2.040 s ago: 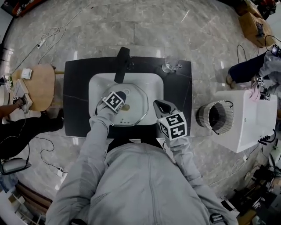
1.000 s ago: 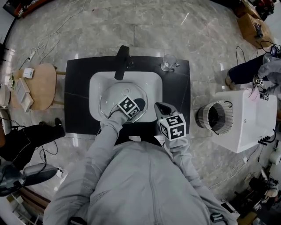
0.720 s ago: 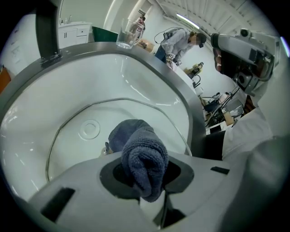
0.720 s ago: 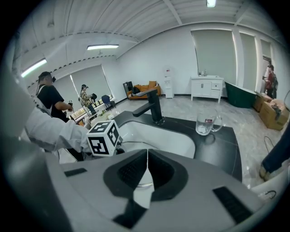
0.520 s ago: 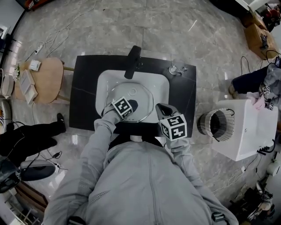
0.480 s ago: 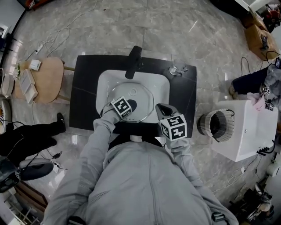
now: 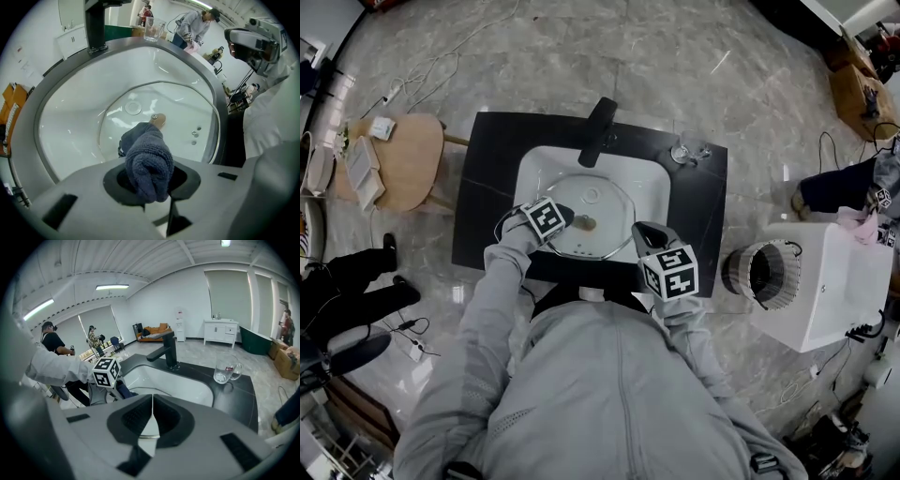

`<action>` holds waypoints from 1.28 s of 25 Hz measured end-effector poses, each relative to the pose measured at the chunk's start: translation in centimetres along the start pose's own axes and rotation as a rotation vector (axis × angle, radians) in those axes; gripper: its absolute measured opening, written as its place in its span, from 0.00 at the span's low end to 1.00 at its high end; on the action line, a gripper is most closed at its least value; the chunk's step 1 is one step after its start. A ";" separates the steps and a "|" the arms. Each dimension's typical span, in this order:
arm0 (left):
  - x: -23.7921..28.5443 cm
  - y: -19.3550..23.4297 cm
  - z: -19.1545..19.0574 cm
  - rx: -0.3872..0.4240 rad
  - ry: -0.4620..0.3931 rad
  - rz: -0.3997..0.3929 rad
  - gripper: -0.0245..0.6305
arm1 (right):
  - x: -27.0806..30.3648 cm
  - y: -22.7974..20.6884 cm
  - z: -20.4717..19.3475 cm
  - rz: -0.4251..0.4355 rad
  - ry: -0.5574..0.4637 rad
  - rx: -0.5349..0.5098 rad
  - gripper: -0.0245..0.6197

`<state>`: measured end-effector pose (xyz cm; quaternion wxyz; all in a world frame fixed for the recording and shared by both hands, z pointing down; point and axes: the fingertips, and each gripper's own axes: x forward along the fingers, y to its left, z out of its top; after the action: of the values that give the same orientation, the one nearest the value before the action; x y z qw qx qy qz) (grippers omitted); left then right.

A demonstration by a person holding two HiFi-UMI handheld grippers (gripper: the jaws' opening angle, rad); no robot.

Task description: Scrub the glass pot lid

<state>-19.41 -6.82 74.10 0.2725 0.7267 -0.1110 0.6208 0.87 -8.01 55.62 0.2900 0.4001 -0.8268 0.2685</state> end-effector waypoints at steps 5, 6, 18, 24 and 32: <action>-0.5 0.0 -0.5 0.014 0.024 -0.002 0.18 | -0.1 -0.4 -0.1 -0.005 -0.003 0.005 0.08; -0.8 -0.1 -0.5 0.016 0.027 -0.002 0.18 | -0.1 -0.6 -0.1 -0.006 -0.004 0.007 0.08; -1.0 -6.6 1.5 -0.012 -0.024 -0.251 0.18 | -0.4 -1.7 -0.4 -0.013 -0.004 0.023 0.08; -0.3 -8.4 3.1 0.004 -0.038 -0.318 0.18 | -0.3 -2.2 -0.8 -0.017 0.003 0.032 0.08; 0.0 -10.6 5.7 0.018 -0.093 -0.415 0.18 | -0.3 -3.0 -1.0 -0.029 0.007 0.052 0.08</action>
<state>-9.36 -1.10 70.95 0.3827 0.7641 0.0342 0.5181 3.73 -8.77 56.70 0.2864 0.4184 -0.8126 0.2873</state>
